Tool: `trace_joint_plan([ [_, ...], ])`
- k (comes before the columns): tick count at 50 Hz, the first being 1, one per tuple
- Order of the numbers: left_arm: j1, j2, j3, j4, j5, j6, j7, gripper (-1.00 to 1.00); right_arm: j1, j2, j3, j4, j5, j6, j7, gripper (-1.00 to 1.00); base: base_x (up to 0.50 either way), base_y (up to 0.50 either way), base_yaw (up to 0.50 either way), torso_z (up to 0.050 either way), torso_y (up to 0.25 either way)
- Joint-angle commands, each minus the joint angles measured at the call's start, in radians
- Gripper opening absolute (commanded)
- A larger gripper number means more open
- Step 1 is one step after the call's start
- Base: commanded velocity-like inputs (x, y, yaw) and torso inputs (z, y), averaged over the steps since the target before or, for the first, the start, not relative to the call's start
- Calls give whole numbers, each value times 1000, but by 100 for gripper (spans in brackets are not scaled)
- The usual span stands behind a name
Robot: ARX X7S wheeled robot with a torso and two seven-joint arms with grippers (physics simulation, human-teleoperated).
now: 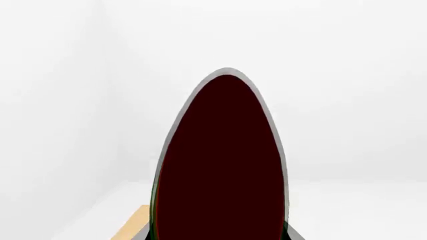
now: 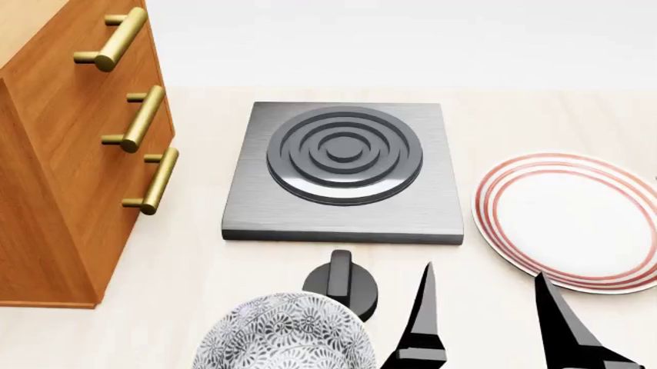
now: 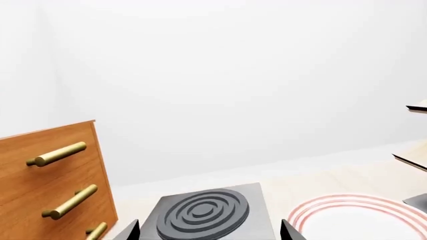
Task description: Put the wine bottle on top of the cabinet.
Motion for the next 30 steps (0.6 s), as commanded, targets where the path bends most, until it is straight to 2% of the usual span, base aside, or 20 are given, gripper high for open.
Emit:
trace_joint_plan([
  [1,53,-5,-33,11,-40,-40,-25,-100,0,2,-2,3,1,-1,1,100,0,0,0,0,0],
  [30,135,-19,-96,39,-92,-166,-87,-100,-4,4,-11,9,-8,-10,1,100,0,0,0,0,1],
])
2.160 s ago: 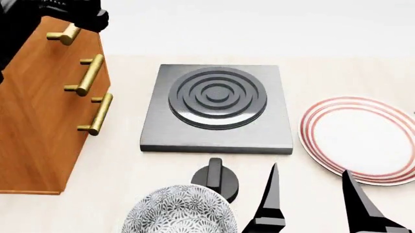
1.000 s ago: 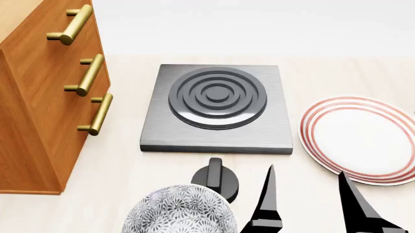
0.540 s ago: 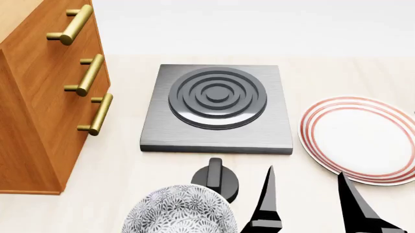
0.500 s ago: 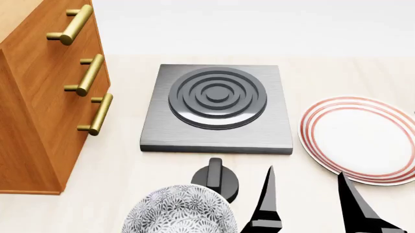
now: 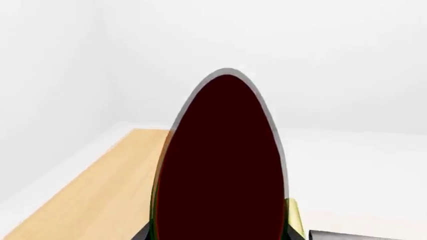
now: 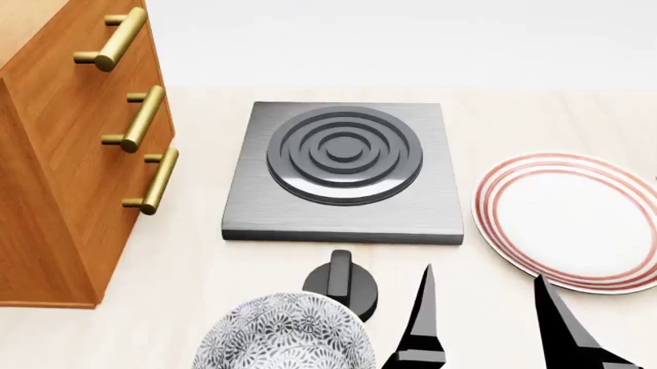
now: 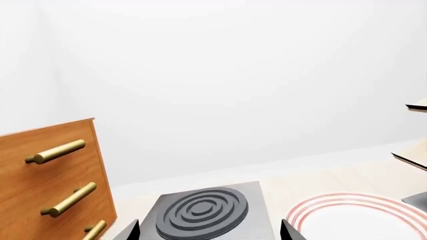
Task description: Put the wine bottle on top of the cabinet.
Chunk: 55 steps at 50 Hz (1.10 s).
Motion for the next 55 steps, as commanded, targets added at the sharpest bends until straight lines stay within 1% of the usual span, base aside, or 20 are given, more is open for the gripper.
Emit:
trace_joint_plan([
  [1,21,-6,-30,17,-21,-33,-38,-100,-1,1,-4,3,-3,-4,0,100,0,0,0,0,0],
  [18,59,-8,-46,20,-32,-41,-52,-100,3,3,-7,3,-2,-2,4,100,-1,0,0,0,1],
  [37,156,-20,-92,69,-56,-31,-76,-100,4,6,-13,2,-2,-1,7,100,-1,0,1,0,0],
  [42,157,-22,-98,73,-60,-36,-80,-100,5,5,-17,4,-4,-2,6,100,-2,0,2,0,0],
  [53,156,-22,-74,61,-51,-22,-67,-100,7,6,-19,5,-3,-3,7,100,-2,0,2,0,0],
  [54,156,-22,-74,61,-51,-22,-67,100,7,6,-20,5,-3,-2,7,100,0,0,0,0,0],
  [55,152,-23,-69,64,-51,-23,-63,100,7,7,-19,6,-2,-3,6,100,0,0,0,0,0],
])
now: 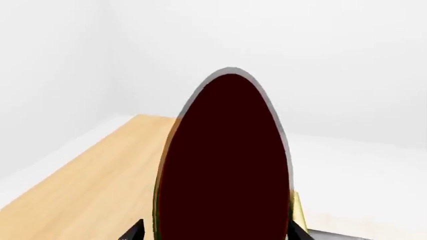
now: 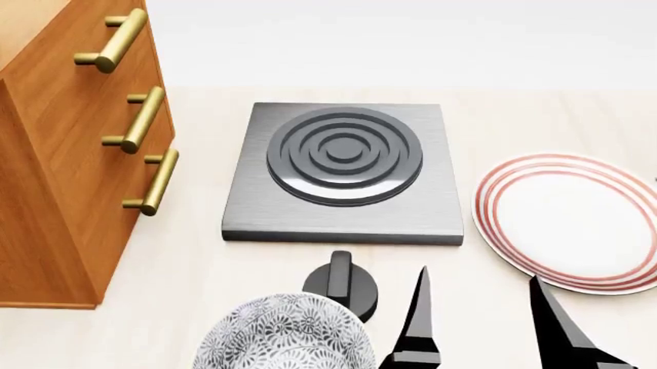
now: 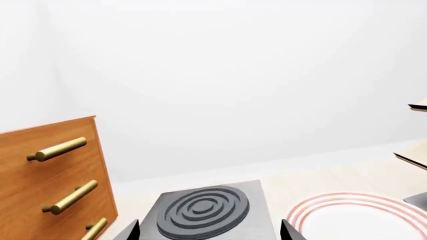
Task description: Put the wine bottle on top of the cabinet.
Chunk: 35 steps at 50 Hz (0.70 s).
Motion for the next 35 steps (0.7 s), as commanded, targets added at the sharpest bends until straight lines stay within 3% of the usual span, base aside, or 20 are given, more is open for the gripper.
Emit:
trace_joint_plan([
  [1,42,-10,33,-36,-11,-11,-20,100,2,2,-1,0,2,0,1,100,0,0,0,0,0],
  [35,54,-17,54,-23,-8,-6,-18,100,6,2,-15,5,-1,-3,2,100,0,0,0,0,0],
])
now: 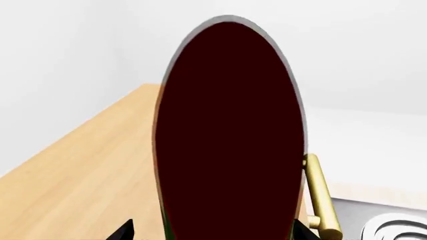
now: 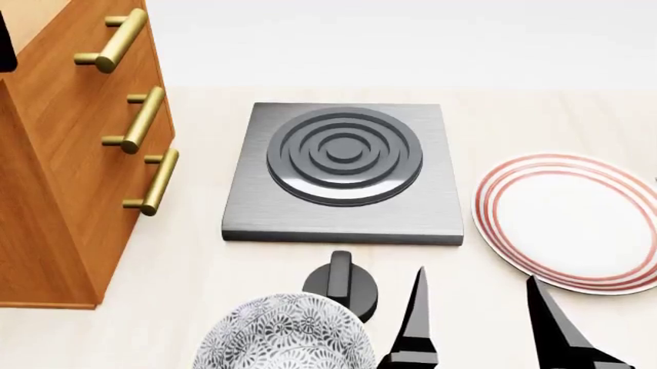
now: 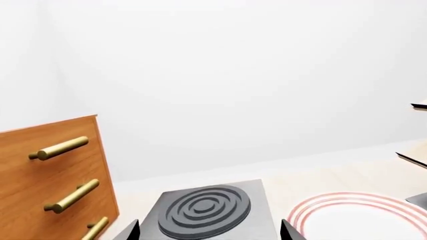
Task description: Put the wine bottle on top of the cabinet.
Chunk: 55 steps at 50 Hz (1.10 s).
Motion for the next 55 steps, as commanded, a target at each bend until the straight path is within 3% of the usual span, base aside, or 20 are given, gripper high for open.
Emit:
trace_joint_plan([
  [1,11,0,4,-1,-1,12,4,100,2,-1,-7,3,-3,-1,0,100,0,0,0,0,0],
  [16,69,-26,13,138,-22,24,19,100,4,0,-13,4,-6,1,1,100,0,0,0,0,0],
  [27,193,-76,-2,329,-57,3,5,100,2,-2,-26,5,-15,1,2,100,0,0,0,0,0],
  [29,210,-109,52,383,-24,-2,-3,100,3,-1,-27,2,-15,3,4,100,0,0,0,0,0],
  [36,267,-135,47,483,-17,12,-31,100,4,-1,-31,1,-17,4,4,100,0,0,0,0,0],
  [45,458,-150,-57,658,-54,74,-84,100,4,2,-28,2,-14,1,5,100,0,0,0,0,0],
  [47,479,-177,-31,699,-27,84,-92,100,4,3,-29,2,-14,0,4,100,0,0,0,0,0],
  [55,572,-198,-94,943,-74,38,-163,100,13,4,-37,-8,-13,11,9,100,0,0,0,0,0],
])
